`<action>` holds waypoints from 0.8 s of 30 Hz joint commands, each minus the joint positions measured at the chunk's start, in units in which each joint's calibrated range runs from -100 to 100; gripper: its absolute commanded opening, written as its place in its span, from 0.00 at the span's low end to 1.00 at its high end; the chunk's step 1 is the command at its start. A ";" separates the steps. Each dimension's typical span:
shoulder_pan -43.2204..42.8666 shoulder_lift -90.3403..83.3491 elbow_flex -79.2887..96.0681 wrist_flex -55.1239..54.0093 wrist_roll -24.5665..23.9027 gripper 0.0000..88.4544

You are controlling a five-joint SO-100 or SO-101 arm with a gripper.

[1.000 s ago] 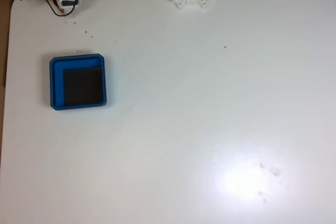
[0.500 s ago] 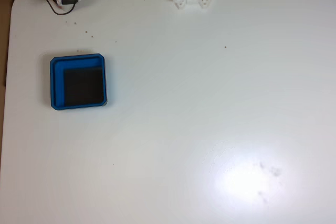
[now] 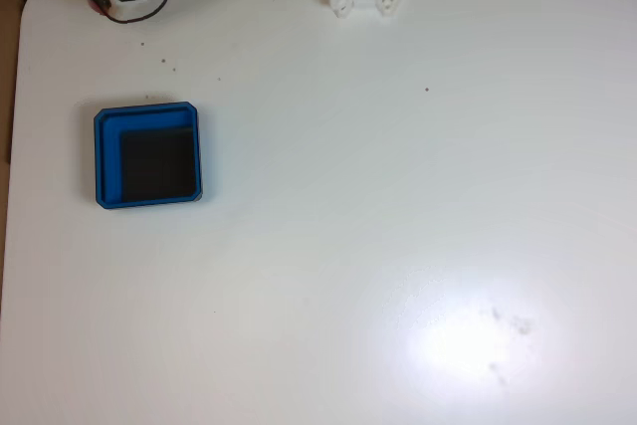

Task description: Pick the red roll and drop it in the blue box

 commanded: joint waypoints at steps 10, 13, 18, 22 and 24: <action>-20.76 -5.51 -3.50 4.18 -0.17 0.02; -23.40 -5.43 -3.50 4.18 -0.17 0.02; -26.03 -4.92 -3.59 4.10 -0.25 0.02; -27.50 -3.42 -3.59 2.70 -0.25 0.02; -27.60 -2.08 -3.68 -0.44 -0.25 0.02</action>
